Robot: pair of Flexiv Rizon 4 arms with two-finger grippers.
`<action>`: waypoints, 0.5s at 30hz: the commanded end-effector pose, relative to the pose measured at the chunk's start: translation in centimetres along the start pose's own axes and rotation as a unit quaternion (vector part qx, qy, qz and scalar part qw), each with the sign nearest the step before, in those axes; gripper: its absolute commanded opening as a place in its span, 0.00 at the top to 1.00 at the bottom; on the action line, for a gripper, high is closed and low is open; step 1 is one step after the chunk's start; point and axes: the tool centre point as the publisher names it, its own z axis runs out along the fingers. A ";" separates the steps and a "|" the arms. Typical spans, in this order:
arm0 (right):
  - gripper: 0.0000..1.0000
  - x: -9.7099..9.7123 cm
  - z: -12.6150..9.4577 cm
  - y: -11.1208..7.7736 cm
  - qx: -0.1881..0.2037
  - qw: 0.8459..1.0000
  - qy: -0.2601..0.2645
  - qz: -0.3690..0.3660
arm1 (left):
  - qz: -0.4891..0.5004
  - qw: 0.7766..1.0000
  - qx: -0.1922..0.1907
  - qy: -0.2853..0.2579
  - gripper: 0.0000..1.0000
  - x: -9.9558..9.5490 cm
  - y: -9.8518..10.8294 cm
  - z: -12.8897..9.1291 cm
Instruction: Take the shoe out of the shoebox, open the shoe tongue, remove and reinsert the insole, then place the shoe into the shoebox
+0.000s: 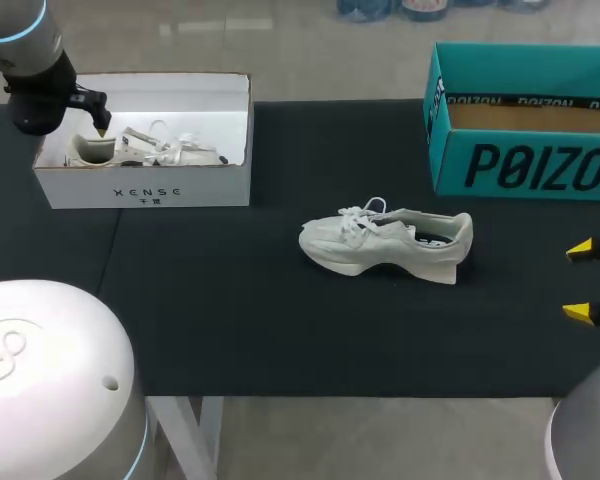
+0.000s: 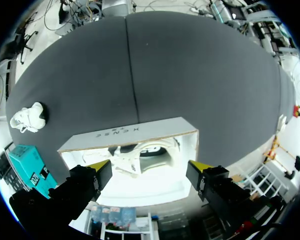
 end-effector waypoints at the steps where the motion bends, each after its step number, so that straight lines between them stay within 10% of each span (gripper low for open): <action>1: 0.00 0.1 1.5 -0.9 -0.023 1.000 -0.014 0.000 | 0.000 1.000 -0.001 0.000 0.00 0.0 0.0 0.0; 15: 0.00 -1.7 5.5 -2.4 -0.111 0.993 0.021 0.016 | 0.000 1.000 -0.001 0.000 0.00 0.0 0.0 0.0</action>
